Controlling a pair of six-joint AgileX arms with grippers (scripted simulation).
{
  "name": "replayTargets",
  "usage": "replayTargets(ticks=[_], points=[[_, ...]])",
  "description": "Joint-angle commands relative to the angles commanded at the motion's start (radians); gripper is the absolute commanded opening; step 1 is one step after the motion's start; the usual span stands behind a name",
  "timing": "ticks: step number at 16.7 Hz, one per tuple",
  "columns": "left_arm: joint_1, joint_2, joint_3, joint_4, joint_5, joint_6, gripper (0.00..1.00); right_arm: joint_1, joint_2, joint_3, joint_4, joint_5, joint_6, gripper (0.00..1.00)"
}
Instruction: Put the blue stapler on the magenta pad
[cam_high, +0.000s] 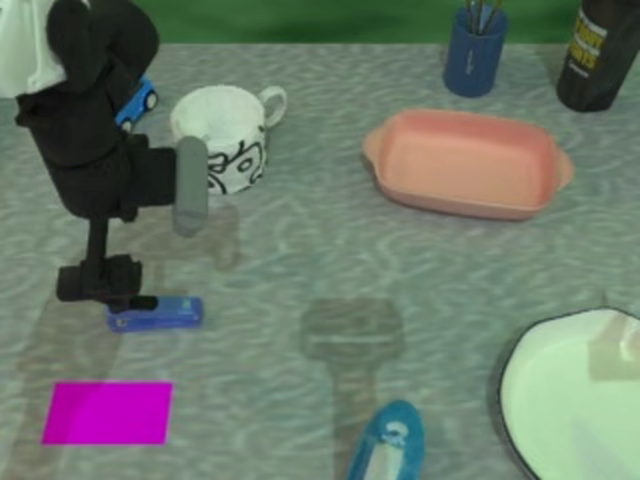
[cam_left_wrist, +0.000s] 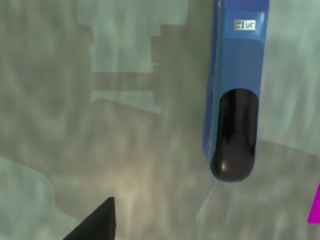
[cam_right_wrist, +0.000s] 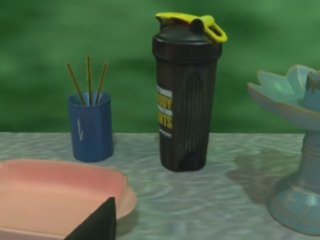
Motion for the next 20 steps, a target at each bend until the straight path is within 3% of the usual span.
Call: replayTargets(ticks=[5, 13, 18, 20], points=[[0.003, 0.014, -0.03, 0.041, 0.0, 0.001, 1.0, 0.0, 0.0, 0.0, 0.0, 0.0, 0.0, 1.0], [0.003, 0.141, -0.213, 0.357, 0.001, 0.005, 1.0, 0.0, 0.0, 0.0, 0.0, 0.0, 0.0, 1.0], [0.003, 0.148, -0.223, 0.371, 0.001, 0.005, 1.0, 0.0, 0.0, 0.0, 0.0, 0.0, 0.0, 1.0], [0.003, 0.148, -0.223, 0.371, 0.001, 0.005, 0.85, 0.0, 0.0, 0.0, 0.0, 0.0, 0.0, 1.0]])
